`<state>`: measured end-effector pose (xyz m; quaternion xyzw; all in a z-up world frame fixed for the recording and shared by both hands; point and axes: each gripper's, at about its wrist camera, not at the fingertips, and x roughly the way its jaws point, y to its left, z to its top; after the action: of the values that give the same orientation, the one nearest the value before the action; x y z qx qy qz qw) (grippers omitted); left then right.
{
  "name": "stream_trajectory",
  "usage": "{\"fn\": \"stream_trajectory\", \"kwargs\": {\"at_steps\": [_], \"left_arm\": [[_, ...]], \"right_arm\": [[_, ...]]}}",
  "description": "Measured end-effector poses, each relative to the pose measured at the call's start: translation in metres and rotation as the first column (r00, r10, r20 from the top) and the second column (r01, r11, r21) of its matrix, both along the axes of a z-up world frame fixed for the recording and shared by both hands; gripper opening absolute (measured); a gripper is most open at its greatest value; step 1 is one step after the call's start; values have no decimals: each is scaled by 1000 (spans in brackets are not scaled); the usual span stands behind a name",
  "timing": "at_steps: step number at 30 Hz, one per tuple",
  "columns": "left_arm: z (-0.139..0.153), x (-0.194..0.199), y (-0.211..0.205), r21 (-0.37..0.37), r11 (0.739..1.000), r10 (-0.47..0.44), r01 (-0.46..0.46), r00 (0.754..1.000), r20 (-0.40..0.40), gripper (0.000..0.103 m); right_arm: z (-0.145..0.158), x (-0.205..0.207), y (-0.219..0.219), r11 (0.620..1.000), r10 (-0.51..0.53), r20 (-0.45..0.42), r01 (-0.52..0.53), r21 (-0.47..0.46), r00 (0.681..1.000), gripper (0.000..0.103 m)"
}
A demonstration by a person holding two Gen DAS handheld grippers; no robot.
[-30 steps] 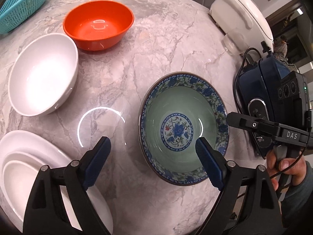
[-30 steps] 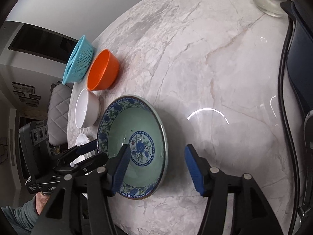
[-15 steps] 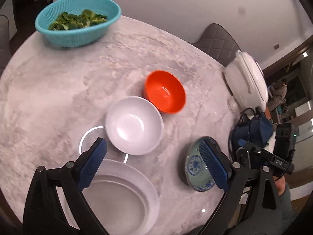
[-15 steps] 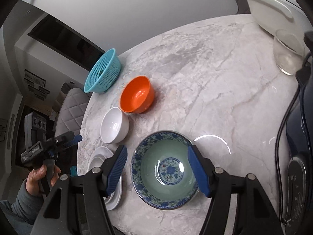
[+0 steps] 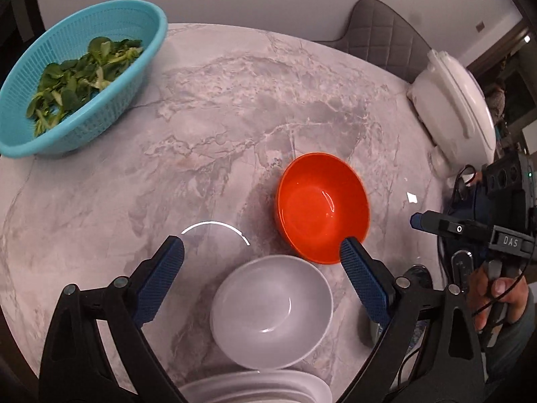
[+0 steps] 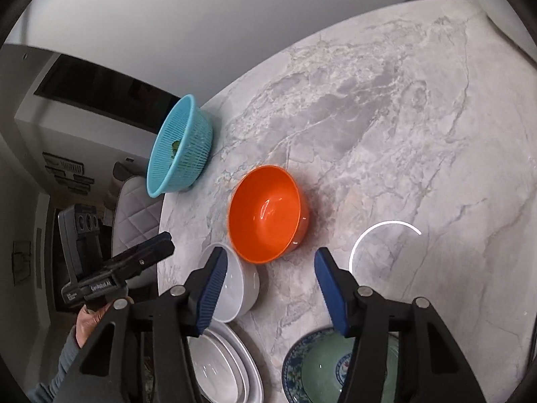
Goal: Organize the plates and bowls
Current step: 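Move both tools to the orange bowl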
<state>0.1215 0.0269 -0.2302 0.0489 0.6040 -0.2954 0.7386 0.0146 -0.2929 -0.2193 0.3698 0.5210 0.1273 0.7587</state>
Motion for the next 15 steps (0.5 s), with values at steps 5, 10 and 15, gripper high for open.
{"fn": "stream_trajectory", "kwargs": {"at_steps": [5, 10, 15], "left_arm": [[-27, 20, -23, 16, 999, -49, 49, 998, -48, 68], [-46, 26, -37, 38, 994, -95, 98, 992, -80, 63], [-58, 32, -43, 54, 993, -103, 109, 990, -101, 52]], "right_arm": [[-26, 25, 7, 1000, -10, -59, 9, -5, 998, 47], [-43, 37, 15, 1000, 7, -96, -7, 2, 995, 39], [-51, 43, 23, 1000, 21, -112, -22, -5, 994, 31]]}}
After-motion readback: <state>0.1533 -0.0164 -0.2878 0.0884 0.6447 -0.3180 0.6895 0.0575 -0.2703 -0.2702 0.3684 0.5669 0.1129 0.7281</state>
